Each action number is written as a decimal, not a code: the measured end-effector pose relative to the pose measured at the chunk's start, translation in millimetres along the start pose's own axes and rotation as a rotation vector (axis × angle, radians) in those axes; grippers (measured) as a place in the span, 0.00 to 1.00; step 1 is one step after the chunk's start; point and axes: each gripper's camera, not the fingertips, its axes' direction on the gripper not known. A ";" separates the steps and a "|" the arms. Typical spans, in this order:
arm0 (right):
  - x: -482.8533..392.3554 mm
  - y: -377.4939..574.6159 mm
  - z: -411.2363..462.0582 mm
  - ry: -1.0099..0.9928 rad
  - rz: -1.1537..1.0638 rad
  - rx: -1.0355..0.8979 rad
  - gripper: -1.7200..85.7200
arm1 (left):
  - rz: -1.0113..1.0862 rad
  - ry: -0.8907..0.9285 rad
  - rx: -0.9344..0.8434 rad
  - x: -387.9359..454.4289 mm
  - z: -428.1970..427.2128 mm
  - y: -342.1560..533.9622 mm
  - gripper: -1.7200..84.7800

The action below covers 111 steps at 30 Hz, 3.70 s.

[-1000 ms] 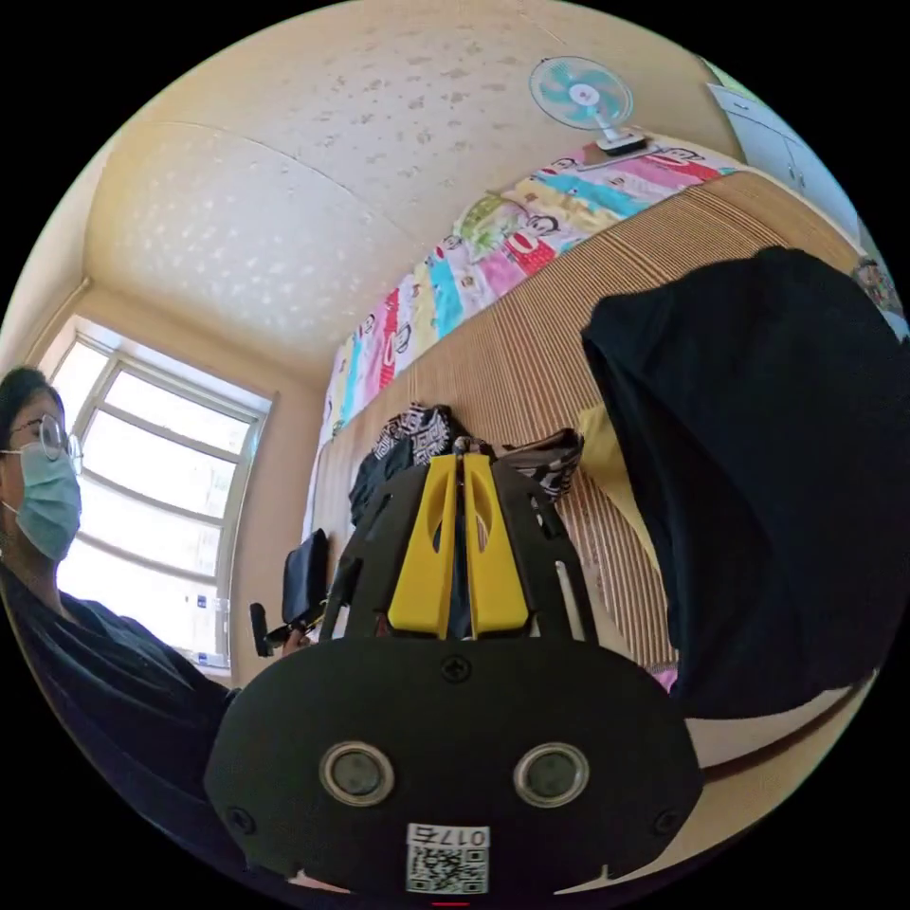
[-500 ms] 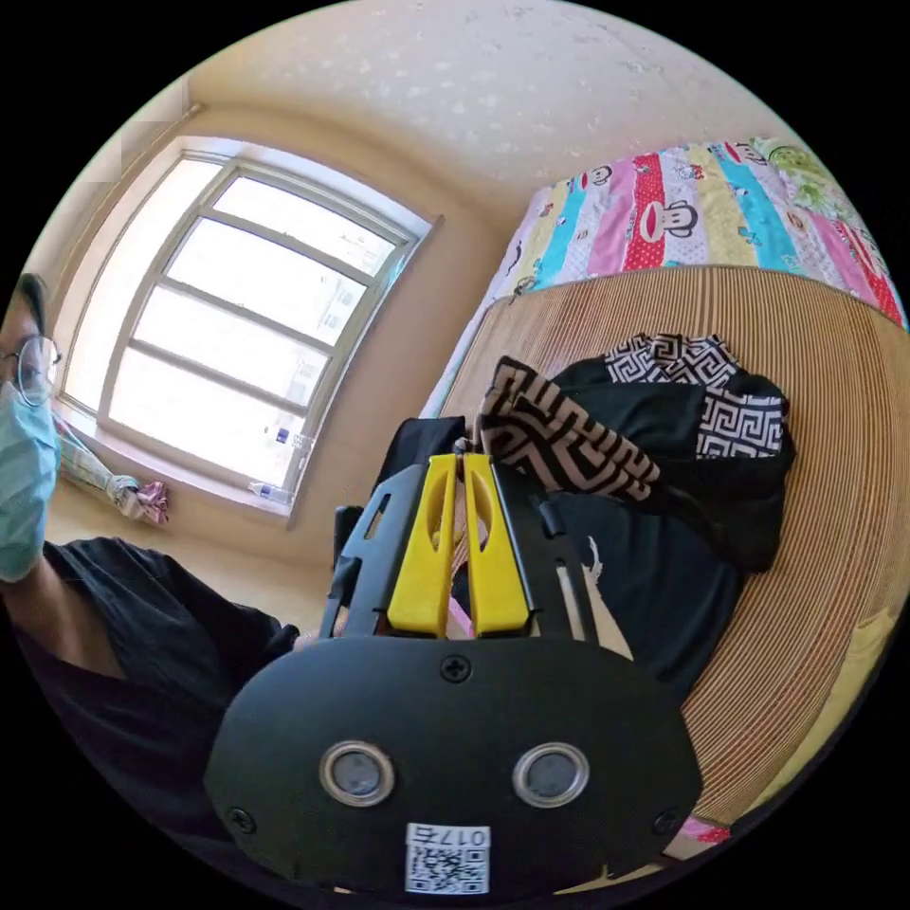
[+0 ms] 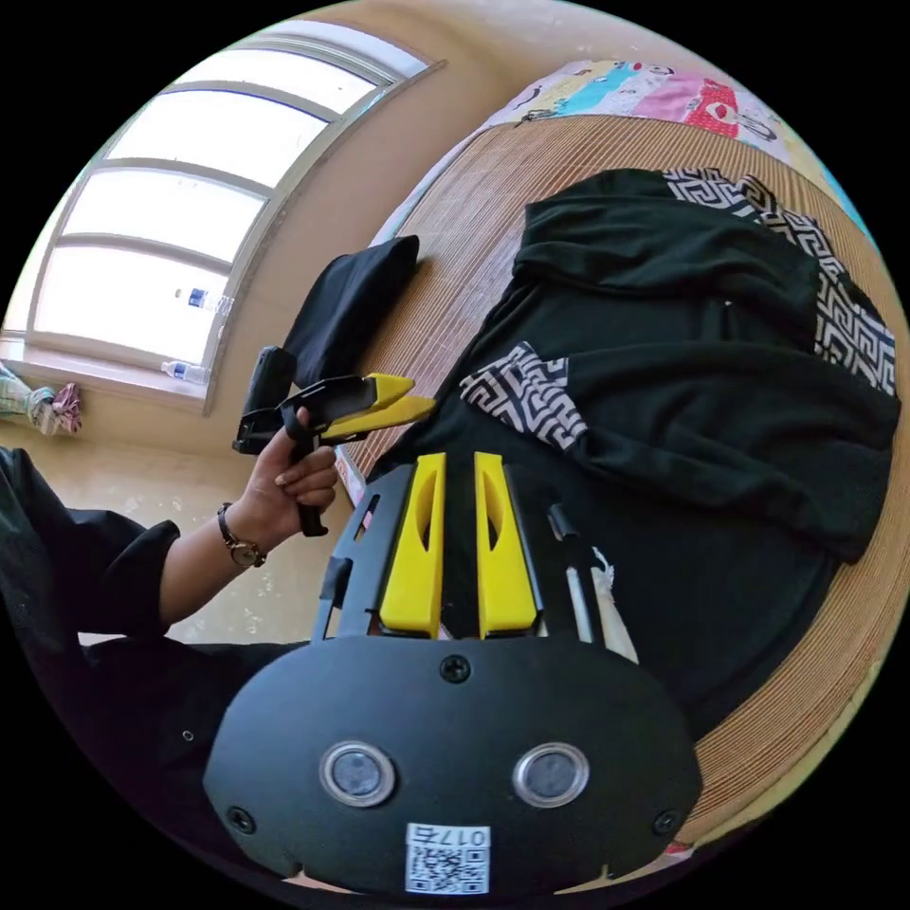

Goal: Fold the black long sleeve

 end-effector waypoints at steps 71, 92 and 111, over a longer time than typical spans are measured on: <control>80.3 31.0 -145.1 0.291 0.332 0.381 0.03 | 0.628 -0.534 -0.071 185.9 150.5 68.6 0.02; 168.8 49.3 -161.6 0.182 0.733 0.496 0.03 | 0.738 -0.398 0.019 273.5 99.3 68.6 0.01; 217.7 -14.9 -196.2 0.257 0.663 0.571 0.06 | 0.239 -0.439 0.006 195.6 129.3 -161.8 0.09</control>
